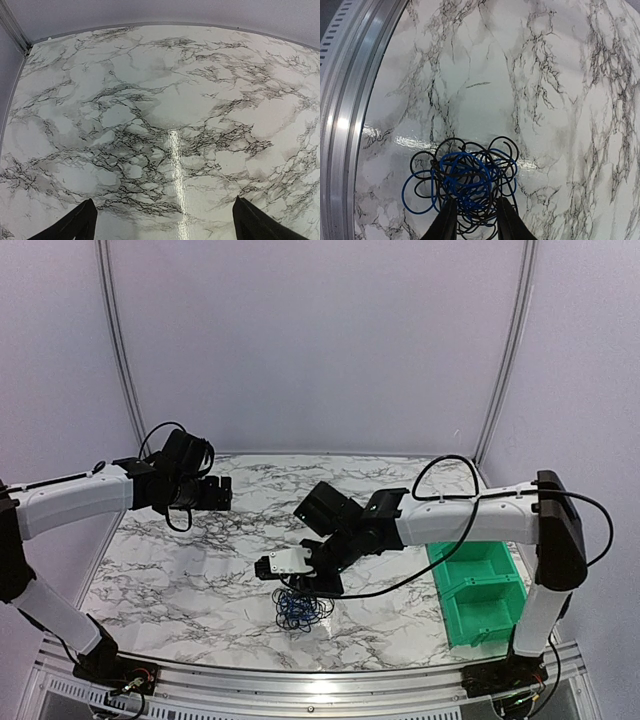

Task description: Untangle the cables

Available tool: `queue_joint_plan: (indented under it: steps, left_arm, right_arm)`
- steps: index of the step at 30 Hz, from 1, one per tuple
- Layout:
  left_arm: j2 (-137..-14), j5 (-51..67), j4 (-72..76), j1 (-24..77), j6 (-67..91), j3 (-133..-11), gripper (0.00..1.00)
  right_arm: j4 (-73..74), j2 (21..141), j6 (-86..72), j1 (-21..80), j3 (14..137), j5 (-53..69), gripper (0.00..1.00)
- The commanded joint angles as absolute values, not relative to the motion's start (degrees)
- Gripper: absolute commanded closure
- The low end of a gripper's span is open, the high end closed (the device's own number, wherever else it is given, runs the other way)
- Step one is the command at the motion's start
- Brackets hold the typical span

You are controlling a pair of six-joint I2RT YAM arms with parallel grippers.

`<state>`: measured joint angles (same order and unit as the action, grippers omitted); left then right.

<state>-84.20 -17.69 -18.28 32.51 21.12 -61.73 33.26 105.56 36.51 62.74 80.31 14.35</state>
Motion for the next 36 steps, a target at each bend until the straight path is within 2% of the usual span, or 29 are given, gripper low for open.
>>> queue_joint_plan:
  steps: [1, 9, 16, 23, 36]
  left_arm:
    - [-82.72, -17.21, -19.27, 32.43, 19.95, -60.91, 0.02]
    - [-82.71, -17.09, -19.25, 32.43, 19.69, -60.91, 0.02]
    - [-82.73, -17.18, -19.27, 32.43, 19.43, -61.00, 0.02]
    - [-82.88, -17.08, -19.25, 32.43, 19.35, -60.91, 0.02]
    - [-83.07, -17.00, -19.26, 32.43, 19.17, -61.00, 0.02]
  right_arm:
    - [35.74, 108.79, 32.74, 62.66, 84.43, 16.87, 0.69]
    - [35.79, 110.94, 29.88, 60.34, 85.51, 17.63, 0.56]
    - [36.82, 112.70, 28.75, 60.03, 86.79, 21.23, 0.55]
    - [38.31, 115.79, 27.47, 59.92, 89.17, 24.61, 0.60]
    - [38.23, 115.41, 26.06, 59.06, 90.59, 25.03, 0.79]
